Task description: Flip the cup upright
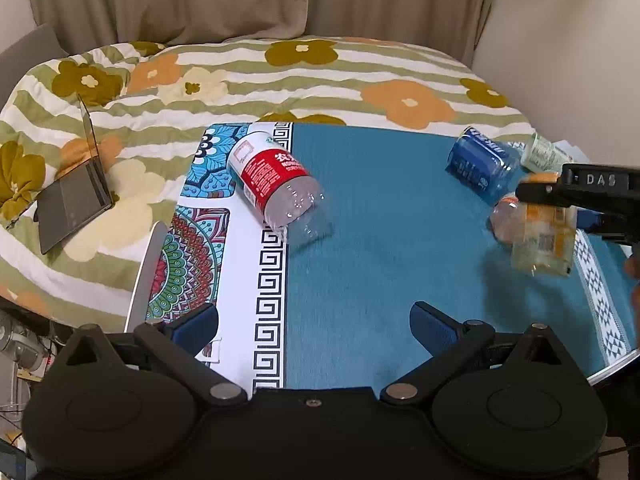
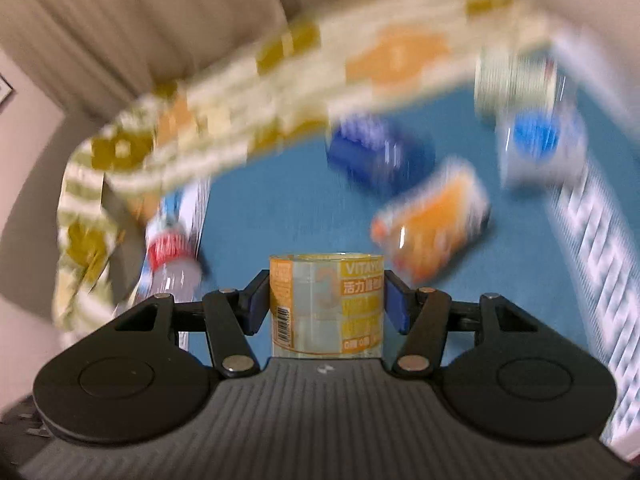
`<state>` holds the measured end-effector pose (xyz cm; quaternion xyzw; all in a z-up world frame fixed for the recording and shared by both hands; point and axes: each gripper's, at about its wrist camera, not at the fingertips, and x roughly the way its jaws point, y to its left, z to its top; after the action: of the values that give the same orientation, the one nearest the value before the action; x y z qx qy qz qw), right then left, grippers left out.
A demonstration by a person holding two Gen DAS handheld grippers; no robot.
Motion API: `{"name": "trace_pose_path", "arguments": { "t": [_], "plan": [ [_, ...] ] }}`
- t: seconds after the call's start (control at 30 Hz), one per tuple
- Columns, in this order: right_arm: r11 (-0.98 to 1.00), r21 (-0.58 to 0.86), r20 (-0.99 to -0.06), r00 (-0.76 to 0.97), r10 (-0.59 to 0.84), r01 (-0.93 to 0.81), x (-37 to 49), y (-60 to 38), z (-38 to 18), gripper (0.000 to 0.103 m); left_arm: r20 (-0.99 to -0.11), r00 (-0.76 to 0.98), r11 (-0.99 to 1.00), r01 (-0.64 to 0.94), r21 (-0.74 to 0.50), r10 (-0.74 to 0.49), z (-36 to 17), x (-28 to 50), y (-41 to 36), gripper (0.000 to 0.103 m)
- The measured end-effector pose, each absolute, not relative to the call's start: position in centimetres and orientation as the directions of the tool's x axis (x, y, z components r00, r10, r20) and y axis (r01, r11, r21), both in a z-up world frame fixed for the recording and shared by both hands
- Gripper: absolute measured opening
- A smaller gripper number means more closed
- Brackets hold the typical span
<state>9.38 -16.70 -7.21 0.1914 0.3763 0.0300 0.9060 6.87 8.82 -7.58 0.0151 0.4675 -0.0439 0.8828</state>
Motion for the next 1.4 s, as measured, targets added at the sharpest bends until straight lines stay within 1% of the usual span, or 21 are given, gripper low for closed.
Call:
{"name": "trace_pose_path", "arguments": {
  "t": [0.1, 0.17, 0.33, 0.43, 0.67, 0.77, 0.9, 1.03, 1.17, 1.23, 1.27, 1.3, 1.4],
  "plan": [
    [0.947, 0.308, -0.547, 0.831, 0.1, 0.089, 7.4, -15.0, -8.7, 0.075, -0.822, 0.566, 0.994, 0.111, -0.005, -0.067, -7.8, 6.8, 8.8, 0.103],
    [0.959, 0.265, -0.498, 0.866, 0.048, 0.1, 6.9, -13.8, -10.3, 0.075, -0.823, 0.564, 0.992, 0.129, 0.011, -0.064, -8.1, 6.7, 8.7, 0.103],
    [0.969, 0.212, -0.448, 0.894, -0.019, 0.126, 6.8, -11.8, -13.8, 0.074, -0.83, 0.557, 0.98, 0.183, 0.076, -0.04, -9.1, 6.2, 8.6, 0.103],
    [0.971, 0.192, -0.423, 0.905, -0.05, 0.143, 6.6, -11.2, -14.7, 0.074, -0.833, 0.552, 0.975, 0.2, 0.099, -0.029, -9.6, 5.9, 8.8, 0.103],
    [0.99, 0.096, -0.421, 0.905, -0.056, 0.106, 5.8, -9.9, -15.5, 0.074, -0.838, 0.545, 0.971, 0.217, 0.103, -0.033, -10.3, 5.6, 8.7, 0.103],
    [0.991, 0.097, -0.44, 0.897, -0.04, 0.092, 5.1, -10.0, -15.5, 0.074, -0.839, 0.543, 0.969, 0.226, 0.097, -0.042, -10.5, 5.6, 8.4, 0.103],
    [0.996, 0.049, -0.476, 0.878, -0.037, 0.068, 4.2, -10.0, -15.2, 0.074, -0.837, 0.545, 0.968, 0.231, 0.092, -0.051, -10.5, 5.4, 7.8, 0.103],
    [1.0, -0.004, -0.487, 0.873, -0.023, 0.024, 3.8, -10.0, -15.2, 0.074, -0.838, 0.542, 0.971, 0.229, 0.075, -0.063, -10.5, 5.2, 7.4, 0.103],
    [1.0, -0.006, -0.5, 0.866, -0.009, 0.007, 3.9, -10.1, -15.2, 0.076, -0.837, 0.544, 0.972, 0.224, 0.07, -0.065, -10.4, 4.7, 7.0, 0.103],
    [1.0, 0.003, -0.518, 0.856, -0.002, 0.004, 3.9, -10.2, -15.1, 0.083, -0.834, 0.549, 0.973, 0.218, 0.07, -0.063, -10.2, 4.5, 6.9, 0.103],
    [1.0, 0.008, -0.524, 0.852, -0.004, 0.01, 3.9, -10.3, -15.0, 0.094, -0.832, 0.552, 0.975, 0.213, 0.069, -0.061, -10.1, 4.4, 6.9, 0.103],
    [1.0, 0.013, -0.527, 0.85, -0.008, 0.017, 3.9, -10.4, -14.9, 0.103, -0.83, 0.555, 0.976, 0.207, 0.068, -0.06, -9.9, 4.3, 6.8, 0.103],
    [0.999, 0.033, -0.542, 0.84, 0.017, 0.001, 3.7, -11.0, -14.2, 0.103, -0.823, 0.566, 0.98, 0.19, 0.061, -0.059, -9.3, 4.0, 6.7, 0.103]
  ]
}}
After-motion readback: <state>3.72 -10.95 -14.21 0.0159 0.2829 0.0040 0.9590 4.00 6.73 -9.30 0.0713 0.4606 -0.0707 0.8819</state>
